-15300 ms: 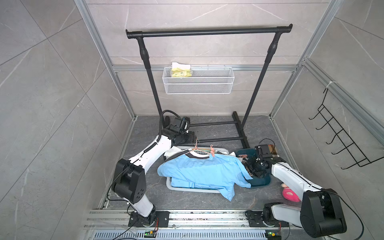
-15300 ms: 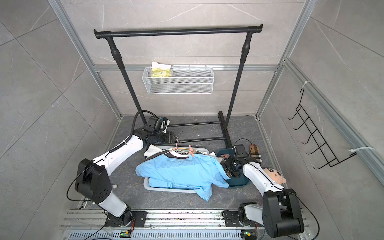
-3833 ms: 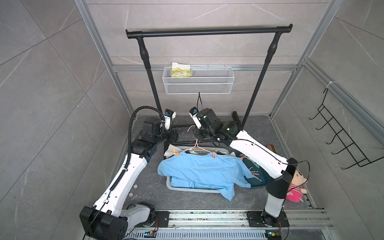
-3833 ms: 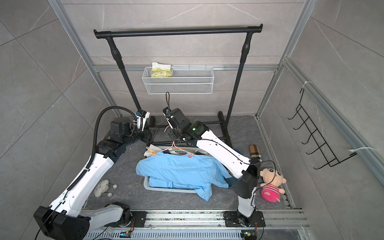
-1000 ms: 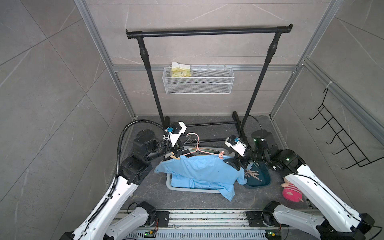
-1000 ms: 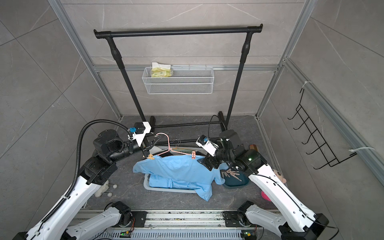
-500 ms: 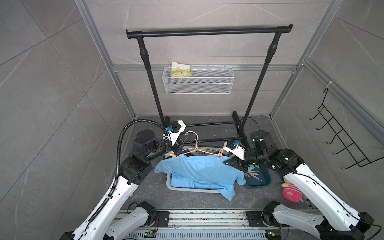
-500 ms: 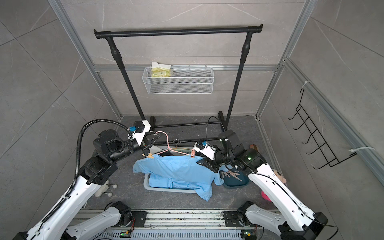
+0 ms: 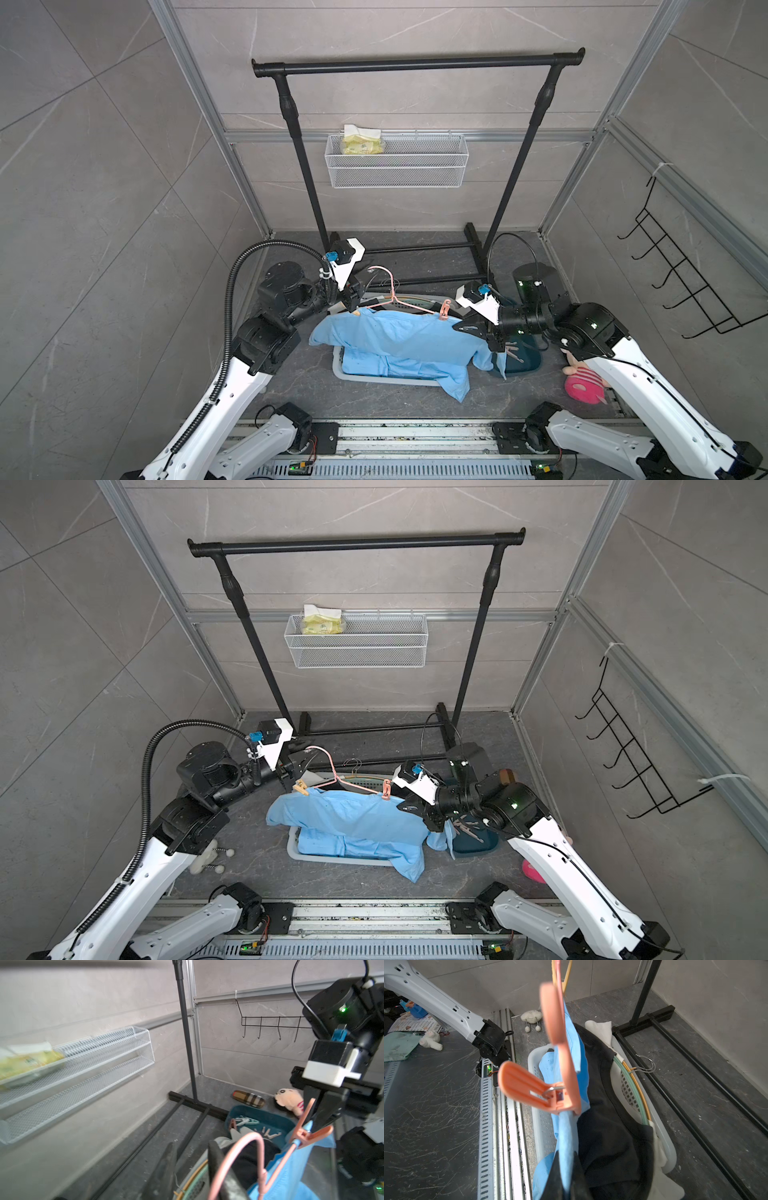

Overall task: Use clothespins to secure the t-shirt on both sides of the hanger
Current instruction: Pick up the hanger from the basket.

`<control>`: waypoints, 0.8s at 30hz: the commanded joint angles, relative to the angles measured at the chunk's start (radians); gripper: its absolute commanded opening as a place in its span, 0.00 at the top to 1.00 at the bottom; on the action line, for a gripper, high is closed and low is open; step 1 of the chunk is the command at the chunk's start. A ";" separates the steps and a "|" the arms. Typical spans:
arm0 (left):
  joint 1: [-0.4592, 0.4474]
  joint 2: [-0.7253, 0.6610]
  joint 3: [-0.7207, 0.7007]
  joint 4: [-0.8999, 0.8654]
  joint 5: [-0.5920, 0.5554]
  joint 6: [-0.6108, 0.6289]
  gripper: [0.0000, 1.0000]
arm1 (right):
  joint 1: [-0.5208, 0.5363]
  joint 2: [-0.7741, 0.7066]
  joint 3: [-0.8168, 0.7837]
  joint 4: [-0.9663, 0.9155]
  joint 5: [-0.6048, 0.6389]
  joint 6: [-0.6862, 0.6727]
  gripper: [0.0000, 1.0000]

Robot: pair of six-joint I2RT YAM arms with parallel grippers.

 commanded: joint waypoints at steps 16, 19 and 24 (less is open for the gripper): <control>0.006 -0.378 -0.156 0.274 0.001 -0.048 0.20 | 0.000 -0.021 0.365 -0.044 -0.008 0.281 1.00; 0.005 -0.430 -0.204 0.301 -0.037 -0.042 0.20 | -0.001 -0.023 0.420 -0.030 -0.004 0.304 1.00; 0.005 -0.483 -0.262 0.308 -0.102 -0.022 0.20 | -0.001 -0.017 0.532 -0.005 0.033 0.351 1.00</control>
